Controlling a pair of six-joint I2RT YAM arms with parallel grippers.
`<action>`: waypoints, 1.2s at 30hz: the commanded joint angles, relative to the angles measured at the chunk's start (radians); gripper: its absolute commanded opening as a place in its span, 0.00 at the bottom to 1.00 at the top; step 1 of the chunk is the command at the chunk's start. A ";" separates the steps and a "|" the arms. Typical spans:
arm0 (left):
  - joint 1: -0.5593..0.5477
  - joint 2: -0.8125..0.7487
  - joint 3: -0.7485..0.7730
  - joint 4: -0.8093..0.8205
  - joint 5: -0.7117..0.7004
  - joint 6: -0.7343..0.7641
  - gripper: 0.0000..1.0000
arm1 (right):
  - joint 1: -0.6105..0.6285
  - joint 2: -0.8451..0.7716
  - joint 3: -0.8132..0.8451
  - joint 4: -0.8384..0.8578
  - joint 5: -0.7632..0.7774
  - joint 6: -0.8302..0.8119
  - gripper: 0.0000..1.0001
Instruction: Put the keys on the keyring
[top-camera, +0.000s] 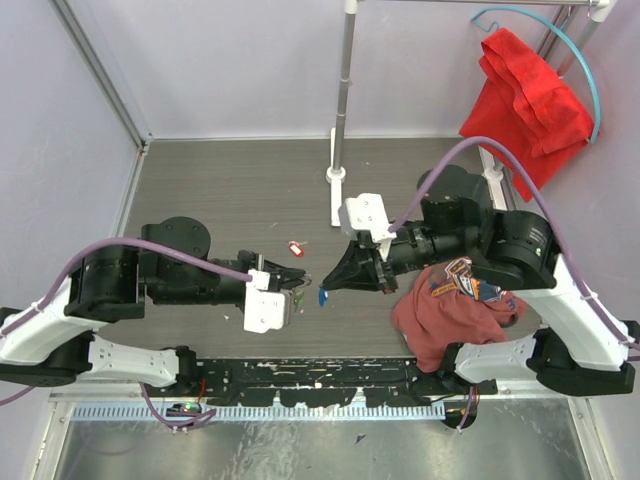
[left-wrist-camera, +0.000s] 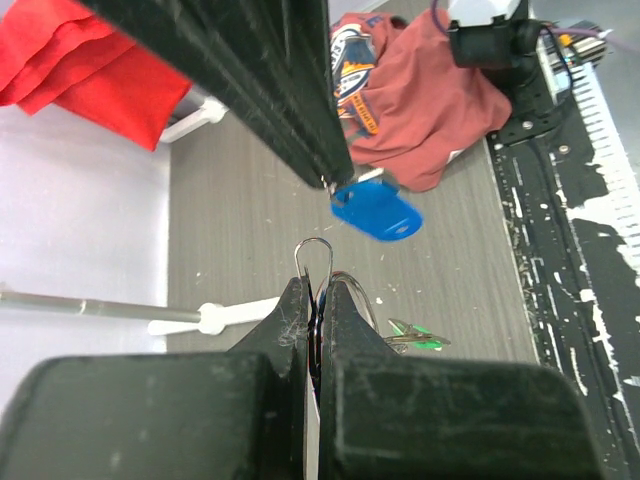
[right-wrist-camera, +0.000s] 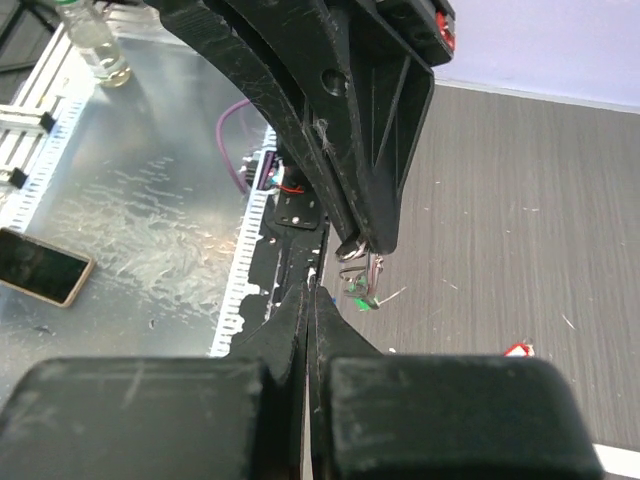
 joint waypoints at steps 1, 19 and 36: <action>0.001 -0.015 -0.022 0.082 -0.114 0.023 0.00 | 0.007 -0.071 -0.018 0.079 0.131 0.059 0.00; -0.030 -0.114 -0.382 0.519 -0.647 0.291 0.00 | -0.019 -0.028 -0.040 0.118 0.729 0.320 0.00; -0.028 -0.096 -0.767 1.317 -0.882 0.978 0.00 | -0.285 -0.047 -0.147 0.254 0.253 0.363 0.00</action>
